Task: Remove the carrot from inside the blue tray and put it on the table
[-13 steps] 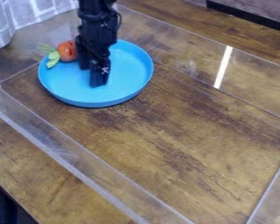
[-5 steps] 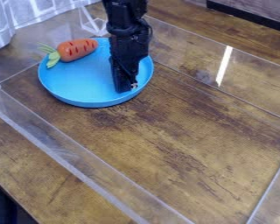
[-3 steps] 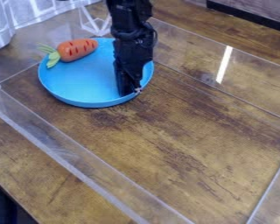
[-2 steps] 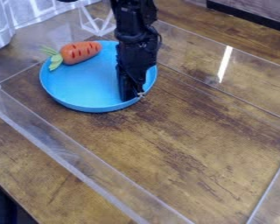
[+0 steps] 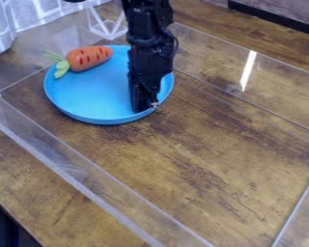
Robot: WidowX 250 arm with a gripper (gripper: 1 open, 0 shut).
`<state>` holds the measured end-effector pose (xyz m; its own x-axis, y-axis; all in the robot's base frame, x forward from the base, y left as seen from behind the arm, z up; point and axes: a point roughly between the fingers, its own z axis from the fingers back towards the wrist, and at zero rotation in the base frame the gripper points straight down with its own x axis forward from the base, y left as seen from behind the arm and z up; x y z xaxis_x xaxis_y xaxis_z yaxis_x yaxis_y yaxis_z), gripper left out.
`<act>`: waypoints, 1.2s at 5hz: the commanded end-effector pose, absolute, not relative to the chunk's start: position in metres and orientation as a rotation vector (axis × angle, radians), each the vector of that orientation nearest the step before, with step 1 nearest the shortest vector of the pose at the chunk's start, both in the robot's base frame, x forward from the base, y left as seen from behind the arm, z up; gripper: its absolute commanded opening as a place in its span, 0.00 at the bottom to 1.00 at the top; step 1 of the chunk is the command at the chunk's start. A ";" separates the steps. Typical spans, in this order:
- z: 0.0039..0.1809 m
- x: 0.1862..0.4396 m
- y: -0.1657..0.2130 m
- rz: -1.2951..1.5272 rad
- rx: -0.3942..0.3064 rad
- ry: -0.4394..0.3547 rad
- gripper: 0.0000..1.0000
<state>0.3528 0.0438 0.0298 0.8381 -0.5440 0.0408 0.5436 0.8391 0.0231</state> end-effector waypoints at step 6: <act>0.087 0.365 0.036 -0.601 0.047 -0.169 0.00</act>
